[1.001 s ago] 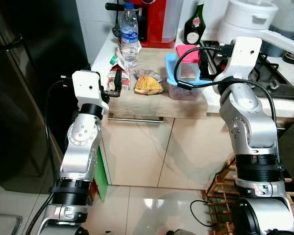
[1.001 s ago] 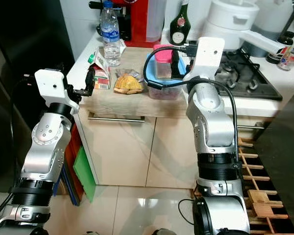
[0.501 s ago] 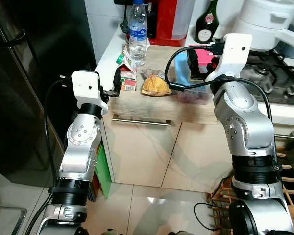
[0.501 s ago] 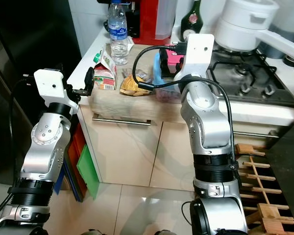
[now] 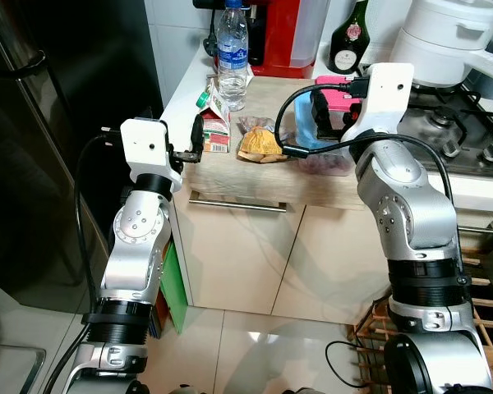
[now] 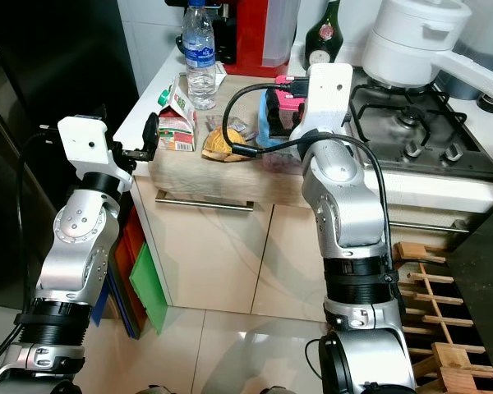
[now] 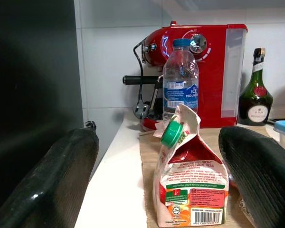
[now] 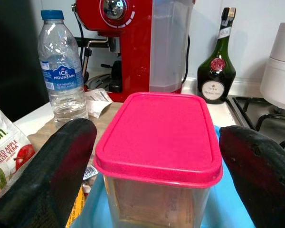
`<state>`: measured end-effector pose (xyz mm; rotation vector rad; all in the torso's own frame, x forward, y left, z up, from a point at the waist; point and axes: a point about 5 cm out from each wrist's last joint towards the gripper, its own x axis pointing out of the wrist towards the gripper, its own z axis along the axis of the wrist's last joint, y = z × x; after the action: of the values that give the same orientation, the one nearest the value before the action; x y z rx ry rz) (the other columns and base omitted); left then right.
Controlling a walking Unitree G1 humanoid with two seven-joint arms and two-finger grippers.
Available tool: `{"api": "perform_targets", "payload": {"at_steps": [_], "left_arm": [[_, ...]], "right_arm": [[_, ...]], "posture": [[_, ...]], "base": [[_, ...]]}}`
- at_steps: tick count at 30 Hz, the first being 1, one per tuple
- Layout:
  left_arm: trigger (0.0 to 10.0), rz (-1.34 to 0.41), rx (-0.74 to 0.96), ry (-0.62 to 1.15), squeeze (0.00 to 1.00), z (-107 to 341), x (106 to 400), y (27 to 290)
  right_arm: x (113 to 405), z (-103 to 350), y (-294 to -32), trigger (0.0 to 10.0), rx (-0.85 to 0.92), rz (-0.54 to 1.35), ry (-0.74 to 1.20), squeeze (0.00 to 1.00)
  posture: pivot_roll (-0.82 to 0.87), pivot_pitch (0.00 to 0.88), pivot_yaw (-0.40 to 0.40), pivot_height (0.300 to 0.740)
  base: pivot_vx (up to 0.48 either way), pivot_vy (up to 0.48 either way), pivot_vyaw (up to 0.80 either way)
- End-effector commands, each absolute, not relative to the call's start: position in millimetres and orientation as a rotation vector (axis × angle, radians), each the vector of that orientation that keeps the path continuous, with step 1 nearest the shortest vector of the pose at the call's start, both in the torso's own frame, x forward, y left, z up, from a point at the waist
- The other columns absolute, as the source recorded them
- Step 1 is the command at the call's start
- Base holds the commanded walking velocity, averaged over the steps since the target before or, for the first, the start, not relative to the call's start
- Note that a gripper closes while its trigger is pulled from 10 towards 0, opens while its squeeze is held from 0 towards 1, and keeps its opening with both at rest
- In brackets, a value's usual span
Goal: Restocking fridge
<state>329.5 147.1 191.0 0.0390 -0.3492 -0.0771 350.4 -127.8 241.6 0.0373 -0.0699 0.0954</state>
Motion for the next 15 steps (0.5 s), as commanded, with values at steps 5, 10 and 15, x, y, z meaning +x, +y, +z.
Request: {"api": "perform_targets", "payload": {"at_steps": [5,10,15], "left_arm": [[10.0,-0.073,0.032,-0.339,0.0,188.9,329.3,145.7],[10.0,-0.07,0.025,-0.334,0.0,188.3,329.7,145.7],[10.0,-0.073,0.026,-0.334,0.0,188.2,330.0,145.2]], "right_arm": [[354.7,237.5,-128.3,10.0,0.053,0.097,-0.018,0.0],[356.6,232.8,-128.6,10.0,0.082,0.098,0.017,0.0],[358.9,229.2,-128.7,10.0,0.099,0.096,0.045,0.0]], "posture": [[-0.01,0.0,-0.016,0.74],[-0.01,0.0,-0.017,0.74],[-0.01,0.0,-0.017,0.74]], "base": [[0.0,0.0,0.0],[0.0,0.0,0.0],[0.0,0.0,0.0]]}}
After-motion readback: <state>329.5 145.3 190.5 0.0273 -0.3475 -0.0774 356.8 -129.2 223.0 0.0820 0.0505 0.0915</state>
